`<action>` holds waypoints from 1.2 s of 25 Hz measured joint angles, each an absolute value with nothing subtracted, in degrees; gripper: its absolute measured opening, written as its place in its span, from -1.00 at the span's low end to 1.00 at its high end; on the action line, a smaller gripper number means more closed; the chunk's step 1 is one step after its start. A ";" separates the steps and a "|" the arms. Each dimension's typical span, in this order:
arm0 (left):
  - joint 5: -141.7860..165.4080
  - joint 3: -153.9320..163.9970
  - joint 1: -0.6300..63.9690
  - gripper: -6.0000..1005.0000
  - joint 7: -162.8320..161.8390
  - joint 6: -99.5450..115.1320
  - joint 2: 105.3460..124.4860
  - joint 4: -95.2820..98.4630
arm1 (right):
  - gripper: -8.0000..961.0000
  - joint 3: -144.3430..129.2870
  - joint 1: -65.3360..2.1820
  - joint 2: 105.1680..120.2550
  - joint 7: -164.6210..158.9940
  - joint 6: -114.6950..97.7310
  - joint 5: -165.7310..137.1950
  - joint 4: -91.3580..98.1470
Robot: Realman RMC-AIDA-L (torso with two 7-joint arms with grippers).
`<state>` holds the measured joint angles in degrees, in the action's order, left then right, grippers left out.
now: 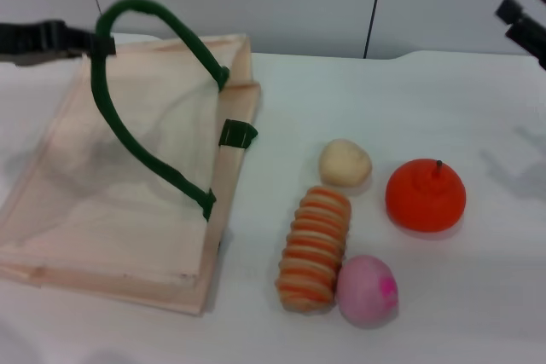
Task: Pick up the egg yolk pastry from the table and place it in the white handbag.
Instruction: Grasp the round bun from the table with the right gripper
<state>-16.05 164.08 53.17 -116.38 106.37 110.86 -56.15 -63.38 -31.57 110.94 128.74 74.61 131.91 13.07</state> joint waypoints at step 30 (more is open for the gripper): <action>-33.73 164.09 49.22 -0.72 -110.24 111.73 104.86 -36.56 | 0.83 -63.45 -45.29 115.92 89.52 64.12 60.89 36.85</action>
<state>-33.73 164.09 49.22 -110.24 111.73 104.86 -36.56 -63.45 -45.29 115.92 89.52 64.12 60.89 36.85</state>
